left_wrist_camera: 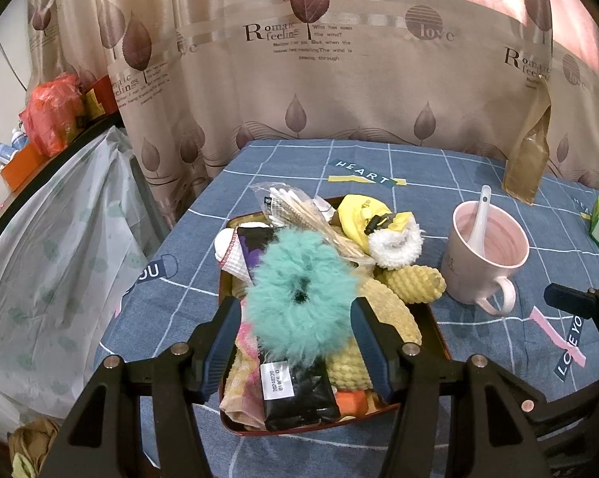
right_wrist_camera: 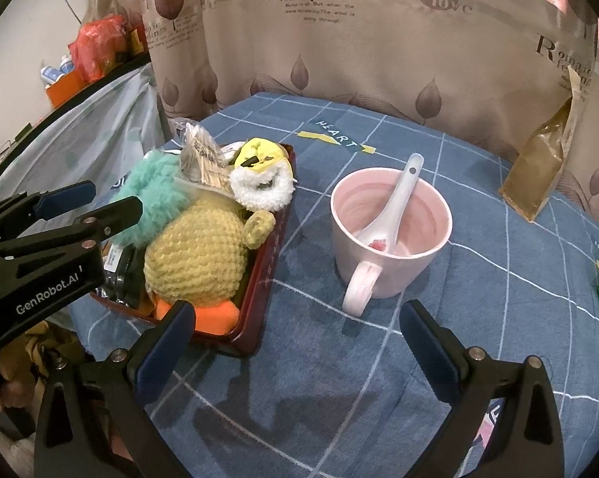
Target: Organize soft objects
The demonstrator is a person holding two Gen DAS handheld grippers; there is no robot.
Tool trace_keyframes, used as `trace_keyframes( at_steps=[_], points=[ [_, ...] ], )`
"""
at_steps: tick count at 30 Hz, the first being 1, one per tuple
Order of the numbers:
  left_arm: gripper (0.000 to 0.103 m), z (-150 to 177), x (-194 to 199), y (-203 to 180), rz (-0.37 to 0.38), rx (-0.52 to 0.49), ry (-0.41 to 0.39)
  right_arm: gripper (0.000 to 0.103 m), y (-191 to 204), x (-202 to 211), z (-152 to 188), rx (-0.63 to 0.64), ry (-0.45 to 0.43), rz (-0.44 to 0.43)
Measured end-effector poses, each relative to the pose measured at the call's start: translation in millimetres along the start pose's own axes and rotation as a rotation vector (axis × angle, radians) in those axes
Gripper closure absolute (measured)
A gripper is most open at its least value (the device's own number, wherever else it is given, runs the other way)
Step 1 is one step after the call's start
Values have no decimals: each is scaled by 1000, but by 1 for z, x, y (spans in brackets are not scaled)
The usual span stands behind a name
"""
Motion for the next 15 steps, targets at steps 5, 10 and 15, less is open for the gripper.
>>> trace_keyframes(
  at_steps=[5,10,15],
  points=[
    [44,0,0,0,-1,0,0,2,2,0,2,1,3,-2],
    [44,0,0,0,0,-1,0,2,2,-1,2,-1,10,-6],
    [44,0,0,-1,-2,0,0,2,3,-2,3,-3,14,-7]
  ],
)
Point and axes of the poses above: each gripper's, at about its wrist camera, not at the fingertips, and x roughly against the way its jaws point, y to its left, z to its underside, the point moved 7 cm from there along -x, roughly the way its jaws point, and after that the axes turned 15 degrees about -z, right-handed, at the moved point
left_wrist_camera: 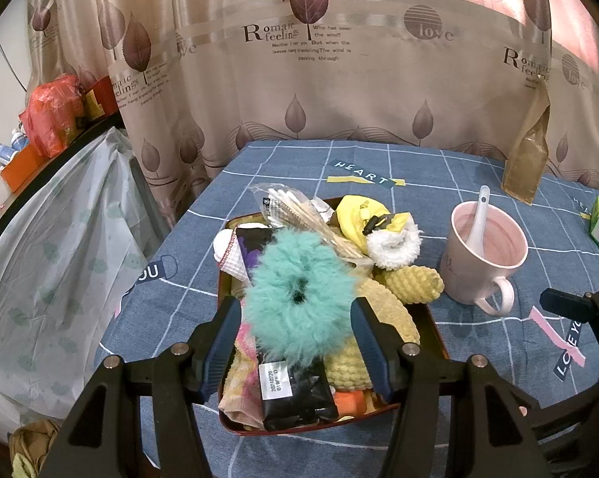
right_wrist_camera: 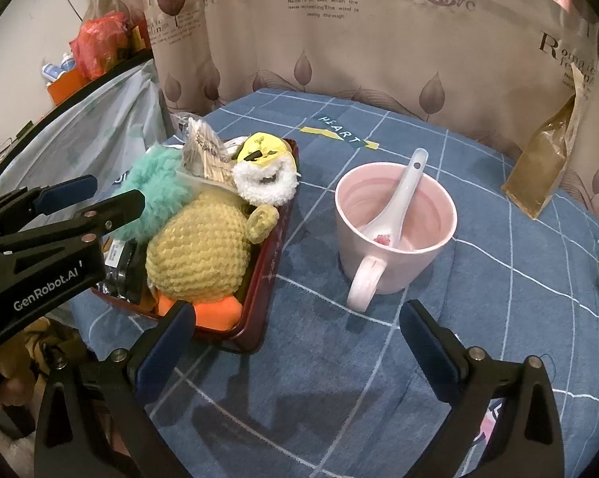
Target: Organize soft objects
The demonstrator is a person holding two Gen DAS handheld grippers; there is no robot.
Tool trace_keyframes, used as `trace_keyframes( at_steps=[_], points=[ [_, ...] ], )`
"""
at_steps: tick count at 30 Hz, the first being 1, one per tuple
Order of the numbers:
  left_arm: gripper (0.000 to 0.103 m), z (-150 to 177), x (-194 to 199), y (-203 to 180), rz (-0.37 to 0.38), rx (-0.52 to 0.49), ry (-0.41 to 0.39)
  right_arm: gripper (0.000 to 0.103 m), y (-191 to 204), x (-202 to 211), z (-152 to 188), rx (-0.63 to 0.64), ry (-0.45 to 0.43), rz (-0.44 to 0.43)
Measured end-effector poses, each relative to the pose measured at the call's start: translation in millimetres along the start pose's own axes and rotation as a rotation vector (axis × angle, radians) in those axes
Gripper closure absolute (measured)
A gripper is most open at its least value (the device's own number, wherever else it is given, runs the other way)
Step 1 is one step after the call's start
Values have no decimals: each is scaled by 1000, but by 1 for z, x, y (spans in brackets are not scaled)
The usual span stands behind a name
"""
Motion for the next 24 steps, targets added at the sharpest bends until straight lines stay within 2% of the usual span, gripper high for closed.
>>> trace_keyframes(
  at_steps=[24],
  points=[
    [44,-2,1,1,16,8,-5,2,1,-2,3,-2,5,-3]
  ],
)
Point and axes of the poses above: each gripper's, at about its wrist camera, not at the fingertips, and x roughly against the way its jaws point, y to its left, z to its underside, the point moved 7 cm from there along -x, roughly the way its jaws point, and after that the axes turned 15 degrees about -z, right-handed, at the moved point
